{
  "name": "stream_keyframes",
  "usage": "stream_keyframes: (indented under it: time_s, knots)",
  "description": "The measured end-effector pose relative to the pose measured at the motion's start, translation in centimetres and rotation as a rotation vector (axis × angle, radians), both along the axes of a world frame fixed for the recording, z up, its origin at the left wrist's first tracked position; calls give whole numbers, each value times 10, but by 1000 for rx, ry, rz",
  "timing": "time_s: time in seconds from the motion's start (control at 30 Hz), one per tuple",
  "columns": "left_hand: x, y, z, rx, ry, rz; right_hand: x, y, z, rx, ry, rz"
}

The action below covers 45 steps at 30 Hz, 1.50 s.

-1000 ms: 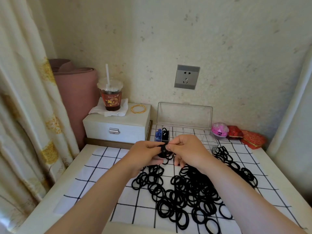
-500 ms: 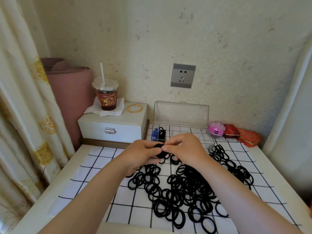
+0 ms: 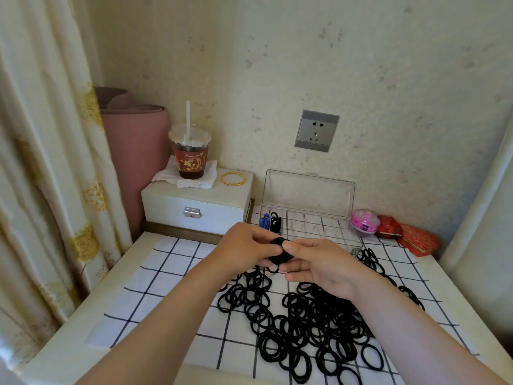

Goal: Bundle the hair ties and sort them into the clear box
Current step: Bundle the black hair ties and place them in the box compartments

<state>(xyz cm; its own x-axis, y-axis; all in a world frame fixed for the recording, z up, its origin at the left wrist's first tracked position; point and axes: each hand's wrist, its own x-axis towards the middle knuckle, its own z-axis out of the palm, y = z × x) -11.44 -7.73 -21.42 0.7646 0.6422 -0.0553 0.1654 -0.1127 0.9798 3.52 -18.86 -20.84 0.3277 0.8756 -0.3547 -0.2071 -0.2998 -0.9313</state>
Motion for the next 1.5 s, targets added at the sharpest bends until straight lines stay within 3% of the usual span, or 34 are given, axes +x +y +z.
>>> stream_keyframes:
  time_s: [0.2,0.33,0.43,0.7,0.97,1.17,1.33,1.5]
  knots:
    - [4,7,5,210,127,-108,4,17,6,-17,-100,-125]
    - [12,15,4,399,223,-10,19,46,15,12,-307,-292]
    - [16,17,-1,425,193,60,29,76,18,39,-490,-352]
    - [28,28,-18,427,259,36,39,124,-1,-160,-1110,-114]
    - [35,34,-25,441,263,53,45,137,-2,-413,-1432,50]
    - [38,34,-28,468,275,56,35,147,-9,-539,-1499,66]
    - [38,34,-28,467,271,61,52,144,-4,-415,-1246,66]
    - [38,33,-25,469,270,76,57,128,11,-313,-1159,148]
